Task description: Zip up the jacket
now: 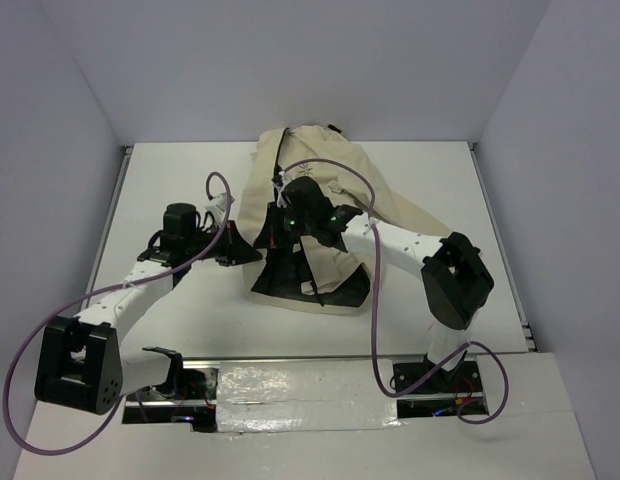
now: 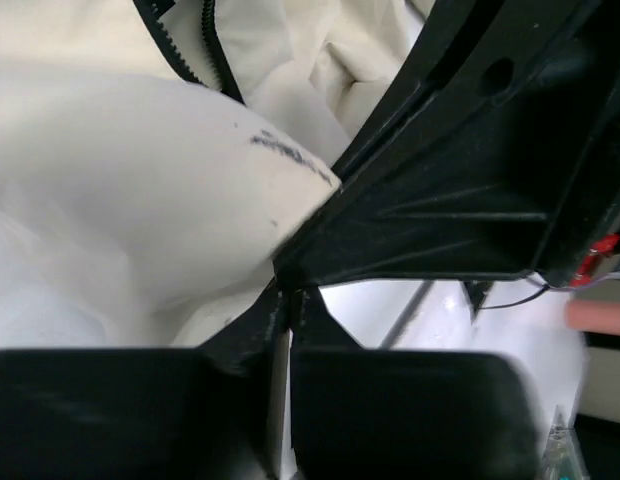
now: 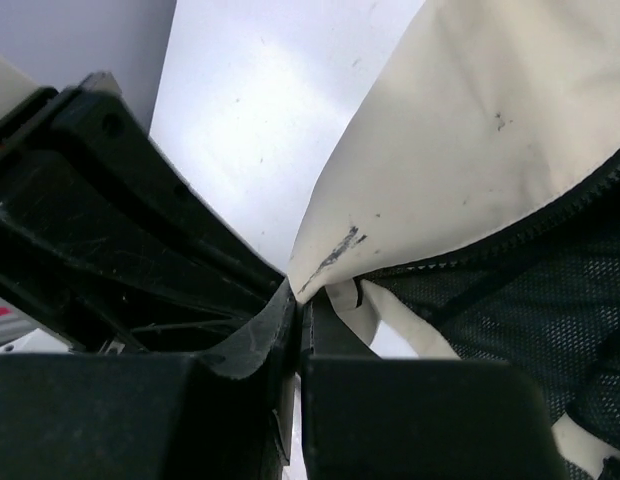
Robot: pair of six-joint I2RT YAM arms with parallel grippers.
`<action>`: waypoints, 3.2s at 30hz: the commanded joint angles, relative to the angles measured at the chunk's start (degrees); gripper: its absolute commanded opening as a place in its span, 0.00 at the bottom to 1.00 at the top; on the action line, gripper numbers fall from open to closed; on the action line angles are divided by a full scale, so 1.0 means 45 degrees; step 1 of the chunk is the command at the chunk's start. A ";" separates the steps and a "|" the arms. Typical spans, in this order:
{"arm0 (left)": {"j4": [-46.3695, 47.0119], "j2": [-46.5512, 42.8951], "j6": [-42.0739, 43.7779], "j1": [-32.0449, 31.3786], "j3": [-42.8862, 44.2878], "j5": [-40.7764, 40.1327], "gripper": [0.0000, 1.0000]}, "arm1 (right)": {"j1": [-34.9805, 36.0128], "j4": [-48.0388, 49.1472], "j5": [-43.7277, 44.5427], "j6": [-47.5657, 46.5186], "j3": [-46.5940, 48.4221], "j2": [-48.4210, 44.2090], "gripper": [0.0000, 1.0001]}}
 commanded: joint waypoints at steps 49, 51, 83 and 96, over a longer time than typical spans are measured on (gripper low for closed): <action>-0.0535 -0.3402 0.0401 0.1045 -0.3462 0.1127 0.00 | -0.0729 0.8270 -0.2848 0.4659 -0.2567 0.1859 0.69; -0.0632 -0.3402 0.0460 0.1045 -0.3404 0.1050 0.00 | -0.0729 0.8074 -0.2984 0.4541 -0.2428 0.2036 0.54; 0.2728 -0.1801 0.0440 0.1104 -0.2837 0.2377 0.43 | -0.0261 0.7390 -0.2438 0.2919 -0.2662 0.0102 0.00; 0.1009 -0.1937 0.1533 0.1065 -0.2916 0.2416 0.44 | -0.0280 0.7157 -0.2282 0.2939 -0.2037 0.0318 0.00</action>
